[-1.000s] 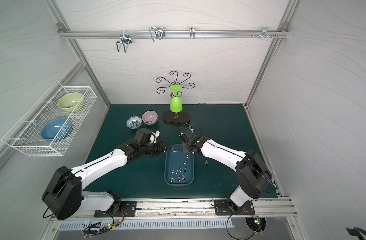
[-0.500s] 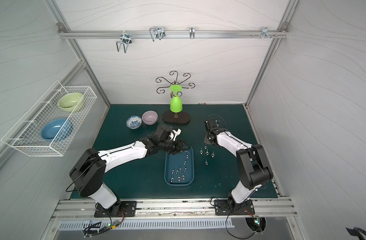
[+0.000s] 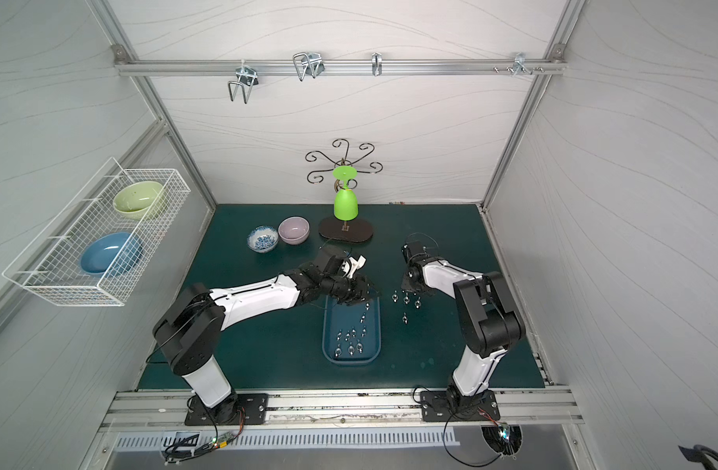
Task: Take out the wing nut from the storage box
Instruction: Place the wing nut at the center of the board, then pick up the wing nut from the storage box.
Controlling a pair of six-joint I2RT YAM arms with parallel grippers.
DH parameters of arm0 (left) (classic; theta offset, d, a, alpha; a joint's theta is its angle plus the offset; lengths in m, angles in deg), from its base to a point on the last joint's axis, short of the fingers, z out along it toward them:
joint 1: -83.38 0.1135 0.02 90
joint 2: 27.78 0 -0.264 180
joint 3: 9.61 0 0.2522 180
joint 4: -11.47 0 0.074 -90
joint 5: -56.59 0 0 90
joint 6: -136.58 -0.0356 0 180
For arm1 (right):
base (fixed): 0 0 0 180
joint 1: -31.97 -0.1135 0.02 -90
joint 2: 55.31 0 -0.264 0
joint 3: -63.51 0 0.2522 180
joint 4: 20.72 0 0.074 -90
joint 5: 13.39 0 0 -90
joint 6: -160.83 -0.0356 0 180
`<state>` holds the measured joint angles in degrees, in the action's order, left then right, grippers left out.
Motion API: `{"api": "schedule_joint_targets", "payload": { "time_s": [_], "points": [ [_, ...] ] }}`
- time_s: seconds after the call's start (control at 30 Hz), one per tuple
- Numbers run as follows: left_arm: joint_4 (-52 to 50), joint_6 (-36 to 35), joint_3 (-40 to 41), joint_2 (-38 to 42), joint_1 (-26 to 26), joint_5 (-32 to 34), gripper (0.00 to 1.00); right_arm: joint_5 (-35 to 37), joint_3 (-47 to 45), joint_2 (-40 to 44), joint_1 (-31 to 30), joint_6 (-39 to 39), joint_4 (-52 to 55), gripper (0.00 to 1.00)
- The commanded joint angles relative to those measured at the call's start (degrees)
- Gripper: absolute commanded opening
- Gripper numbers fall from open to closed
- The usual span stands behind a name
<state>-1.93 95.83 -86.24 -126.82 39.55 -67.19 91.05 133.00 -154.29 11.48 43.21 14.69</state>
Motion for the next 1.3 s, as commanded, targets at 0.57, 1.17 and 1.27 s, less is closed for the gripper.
{"api": "schedule_joint_targets", "payload": {
  "time_s": [0.57,1.17,1.27],
  "points": [
    [-0.12,-2.03,4.34,6.92,0.61,2.51,0.53,1.48,-2.12,15.42,-3.92,0.02,2.38,0.28],
    [-6.57,1.61,27.71,30.35,17.81,10.22,0.54,4.88,2.89,6.42,-43.34,-11.53,7.68,0.3],
    [-7.04,1.21,28.04,30.84,17.8,9.75,0.54,4.49,2.92,4.71,-43.8,-12.27,7.93,0.3]
  ]
}}
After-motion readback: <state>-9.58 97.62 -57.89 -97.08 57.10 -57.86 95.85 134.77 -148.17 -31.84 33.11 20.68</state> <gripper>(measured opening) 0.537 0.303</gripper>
